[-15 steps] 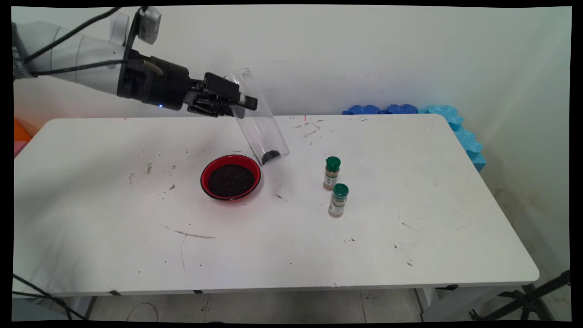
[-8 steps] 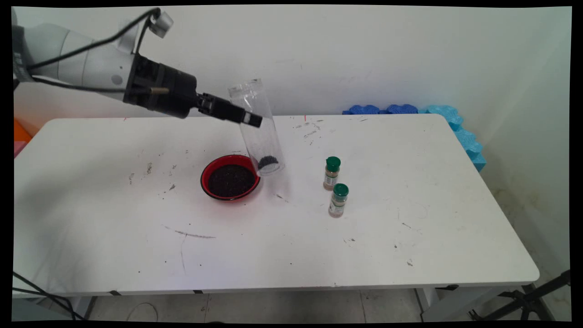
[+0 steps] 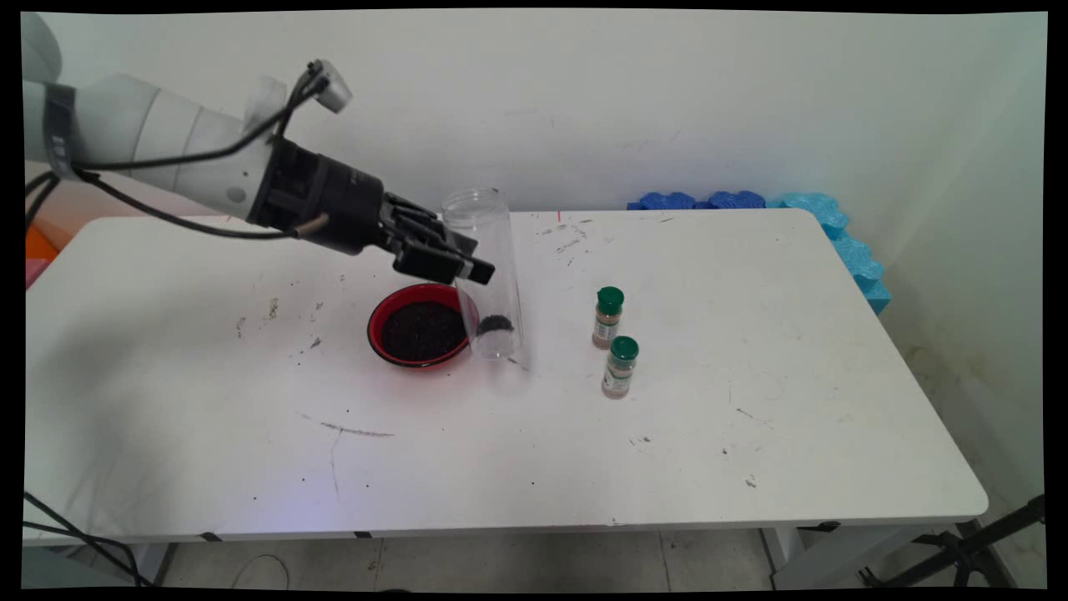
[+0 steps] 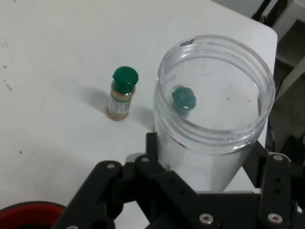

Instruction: Place the picked object on the table

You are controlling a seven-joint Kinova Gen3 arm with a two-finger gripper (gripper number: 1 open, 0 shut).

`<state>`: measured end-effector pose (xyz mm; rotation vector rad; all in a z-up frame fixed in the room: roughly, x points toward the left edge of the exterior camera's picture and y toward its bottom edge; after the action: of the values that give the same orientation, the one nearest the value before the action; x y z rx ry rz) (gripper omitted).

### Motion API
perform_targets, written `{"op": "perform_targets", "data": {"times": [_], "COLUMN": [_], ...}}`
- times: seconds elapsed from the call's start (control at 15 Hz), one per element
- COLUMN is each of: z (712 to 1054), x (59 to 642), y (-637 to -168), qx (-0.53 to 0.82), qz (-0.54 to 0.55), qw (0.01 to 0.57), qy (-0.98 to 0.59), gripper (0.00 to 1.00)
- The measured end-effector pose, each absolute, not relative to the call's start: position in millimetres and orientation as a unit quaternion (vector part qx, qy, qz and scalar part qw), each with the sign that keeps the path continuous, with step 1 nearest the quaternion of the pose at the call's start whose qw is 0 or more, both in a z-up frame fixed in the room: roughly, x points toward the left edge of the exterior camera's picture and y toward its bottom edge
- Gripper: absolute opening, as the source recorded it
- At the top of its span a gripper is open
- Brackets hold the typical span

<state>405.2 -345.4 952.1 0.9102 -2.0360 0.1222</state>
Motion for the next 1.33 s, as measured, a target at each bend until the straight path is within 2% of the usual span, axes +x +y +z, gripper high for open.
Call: {"op": "perform_targets", "data": {"times": [0.6,1.33], "z": [934.0,889.2], "x": [380.3,345.6], "y": [-338.9,-329.2], "qx": [0.325,0.282], "qz": [0.058,0.057], "qw": [0.426,0.419], "qy": [-0.842,-0.861], "gripper": [0.00,0.00]}}
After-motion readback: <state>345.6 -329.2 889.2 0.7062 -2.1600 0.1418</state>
